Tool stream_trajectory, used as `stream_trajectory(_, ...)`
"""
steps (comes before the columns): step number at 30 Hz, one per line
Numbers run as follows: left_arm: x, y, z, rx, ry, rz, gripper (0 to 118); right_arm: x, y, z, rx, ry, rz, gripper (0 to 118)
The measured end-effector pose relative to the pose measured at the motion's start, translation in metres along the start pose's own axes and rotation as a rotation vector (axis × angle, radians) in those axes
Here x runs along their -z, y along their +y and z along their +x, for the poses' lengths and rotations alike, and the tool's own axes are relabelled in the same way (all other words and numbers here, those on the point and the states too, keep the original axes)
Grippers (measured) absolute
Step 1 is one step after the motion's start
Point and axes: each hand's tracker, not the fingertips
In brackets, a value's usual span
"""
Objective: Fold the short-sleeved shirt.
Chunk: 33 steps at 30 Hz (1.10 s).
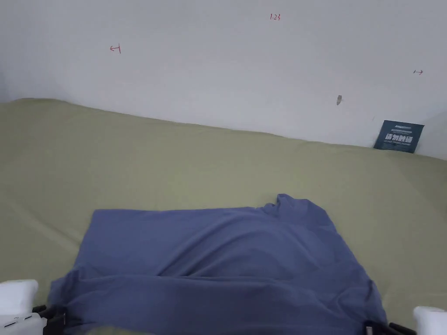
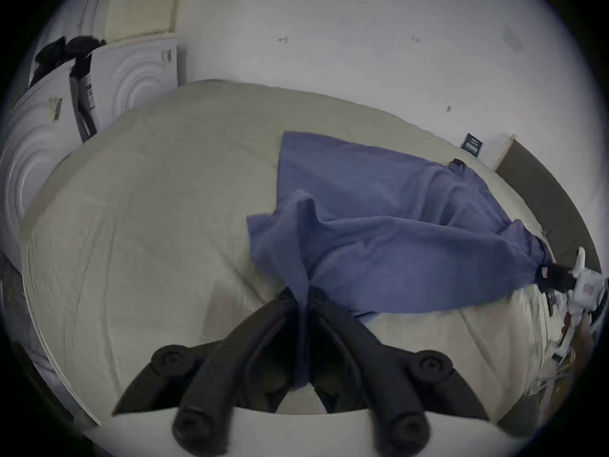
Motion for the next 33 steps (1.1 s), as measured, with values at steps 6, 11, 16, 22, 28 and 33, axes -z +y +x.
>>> stream_trajectory(6,-0.042,0.012,-0.009,0.027,-0.056,0.011,6,-0.055,0.008,0.008,0.059,0.025,-0.022,5)
stream_trajectory(11,-0.078,-0.004,-0.014,0.033,-0.131,-0.056,6,-0.098,-0.018,0.013,0.142,0.048,-0.097,5)
stream_trajectory(16,-0.087,-0.054,-0.024,-0.002,-0.121,-0.199,6,-0.111,-0.071,0.011,0.139,0.02,-0.269,5)
stream_trajectory(22,-0.081,-0.102,-0.046,-0.088,-0.12,-0.24,6,-0.12,-0.108,0.01,0.148,-0.005,-0.312,5)
stream_trajectory(28,-0.099,-0.109,-0.057,-0.22,-0.151,-0.079,65,-0.134,-0.097,0.011,0.092,-0.05,-0.243,97)
stream_trajectory(33,-0.168,-0.09,-0.034,-0.213,-0.047,0.236,84,-0.203,-0.068,-0.022,0.018,-0.111,0.174,94)
